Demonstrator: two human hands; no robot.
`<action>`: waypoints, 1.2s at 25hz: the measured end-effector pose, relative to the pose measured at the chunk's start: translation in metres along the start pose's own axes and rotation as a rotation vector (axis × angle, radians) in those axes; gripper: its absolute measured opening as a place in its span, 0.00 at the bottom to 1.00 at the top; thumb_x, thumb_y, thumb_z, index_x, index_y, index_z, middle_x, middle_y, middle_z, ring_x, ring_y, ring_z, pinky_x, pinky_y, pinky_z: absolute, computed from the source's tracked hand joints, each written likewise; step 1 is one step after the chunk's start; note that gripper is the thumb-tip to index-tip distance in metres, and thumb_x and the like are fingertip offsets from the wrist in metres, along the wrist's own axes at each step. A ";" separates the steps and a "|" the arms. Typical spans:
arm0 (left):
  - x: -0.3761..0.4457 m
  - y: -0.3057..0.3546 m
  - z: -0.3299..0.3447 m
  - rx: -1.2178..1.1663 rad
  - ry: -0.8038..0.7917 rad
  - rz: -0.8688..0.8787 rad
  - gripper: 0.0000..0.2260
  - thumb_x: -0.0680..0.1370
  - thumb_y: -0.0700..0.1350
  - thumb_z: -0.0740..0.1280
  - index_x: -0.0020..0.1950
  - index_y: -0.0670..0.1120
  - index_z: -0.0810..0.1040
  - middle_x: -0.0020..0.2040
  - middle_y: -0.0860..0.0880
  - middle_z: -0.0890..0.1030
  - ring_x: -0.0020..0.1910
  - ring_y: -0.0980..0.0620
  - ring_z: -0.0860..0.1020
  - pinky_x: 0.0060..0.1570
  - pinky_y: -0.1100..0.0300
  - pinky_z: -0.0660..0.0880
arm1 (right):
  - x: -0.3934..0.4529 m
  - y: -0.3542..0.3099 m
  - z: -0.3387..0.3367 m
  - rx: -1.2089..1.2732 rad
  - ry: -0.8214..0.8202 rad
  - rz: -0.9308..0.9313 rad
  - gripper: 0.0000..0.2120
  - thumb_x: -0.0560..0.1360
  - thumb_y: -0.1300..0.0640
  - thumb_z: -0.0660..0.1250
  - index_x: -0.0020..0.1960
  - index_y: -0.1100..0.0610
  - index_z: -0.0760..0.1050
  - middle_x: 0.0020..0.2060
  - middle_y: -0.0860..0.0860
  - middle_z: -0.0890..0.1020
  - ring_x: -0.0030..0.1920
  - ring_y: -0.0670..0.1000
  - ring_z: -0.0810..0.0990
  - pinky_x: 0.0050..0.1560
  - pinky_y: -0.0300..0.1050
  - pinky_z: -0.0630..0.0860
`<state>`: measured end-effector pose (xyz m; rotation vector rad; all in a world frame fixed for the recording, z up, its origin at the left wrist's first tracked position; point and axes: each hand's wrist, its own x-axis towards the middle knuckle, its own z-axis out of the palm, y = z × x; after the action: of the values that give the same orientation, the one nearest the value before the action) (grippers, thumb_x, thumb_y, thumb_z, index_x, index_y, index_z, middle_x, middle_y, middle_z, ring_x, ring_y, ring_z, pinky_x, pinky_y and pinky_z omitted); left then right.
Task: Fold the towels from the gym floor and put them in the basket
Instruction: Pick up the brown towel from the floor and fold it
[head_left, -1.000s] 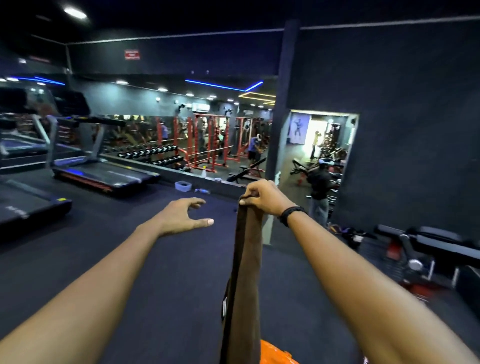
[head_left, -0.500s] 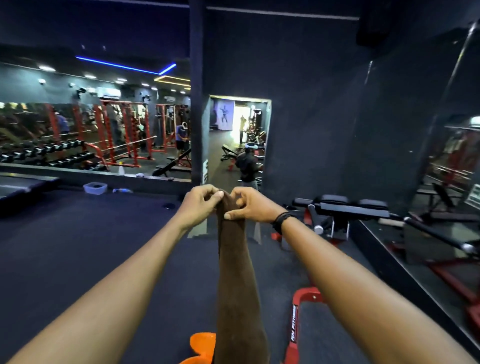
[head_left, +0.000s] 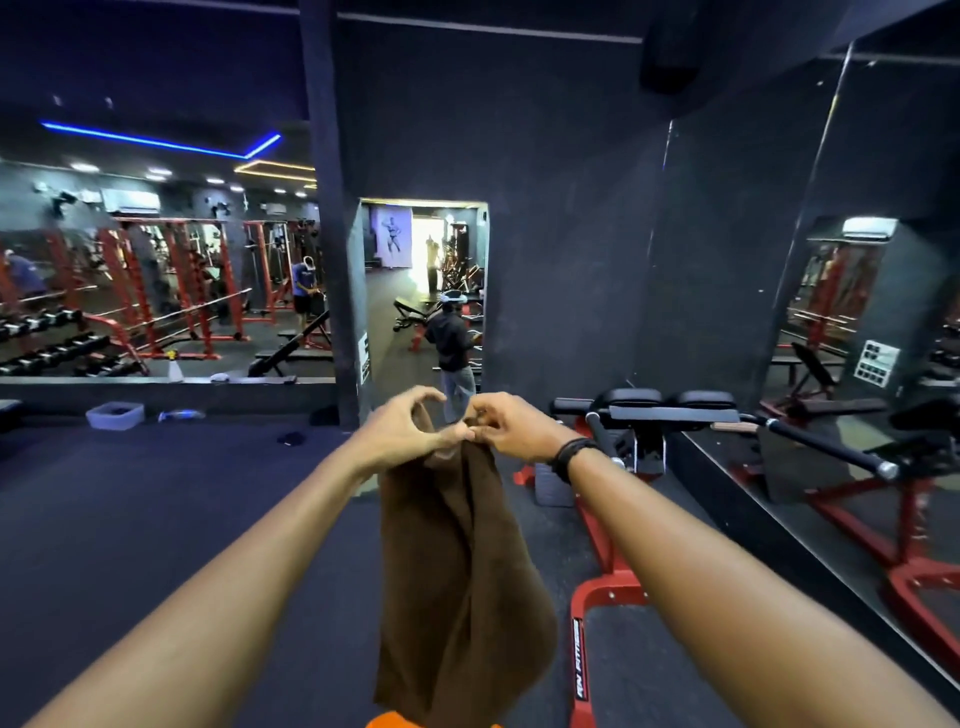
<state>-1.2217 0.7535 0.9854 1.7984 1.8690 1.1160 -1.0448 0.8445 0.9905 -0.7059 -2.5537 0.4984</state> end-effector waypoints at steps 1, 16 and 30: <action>0.007 -0.003 -0.002 0.109 -0.069 0.016 0.18 0.66 0.63 0.73 0.51 0.56 0.79 0.35 0.55 0.76 0.36 0.57 0.75 0.38 0.59 0.71 | 0.007 -0.002 -0.001 0.012 0.004 -0.001 0.03 0.75 0.61 0.68 0.43 0.56 0.75 0.39 0.55 0.82 0.38 0.46 0.75 0.40 0.45 0.73; 0.061 -0.072 -0.062 -0.484 0.280 -0.120 0.10 0.81 0.43 0.62 0.40 0.43 0.74 0.33 0.50 0.78 0.30 0.60 0.74 0.31 0.69 0.71 | 0.021 0.059 0.022 -0.186 -0.333 0.417 0.12 0.76 0.51 0.68 0.35 0.54 0.77 0.29 0.46 0.75 0.30 0.44 0.72 0.31 0.36 0.68; 0.053 -0.048 0.023 -0.560 0.231 -0.208 0.09 0.75 0.35 0.70 0.39 0.46 0.74 0.37 0.44 0.79 0.39 0.47 0.77 0.44 0.51 0.75 | 0.078 0.046 0.036 0.540 0.153 0.562 0.14 0.74 0.70 0.61 0.33 0.57 0.71 0.30 0.54 0.73 0.25 0.48 0.70 0.24 0.37 0.69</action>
<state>-1.2475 0.8153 0.9515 1.1804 1.5883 1.6159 -1.1052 0.9168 0.9643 -1.1836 -1.9154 1.2023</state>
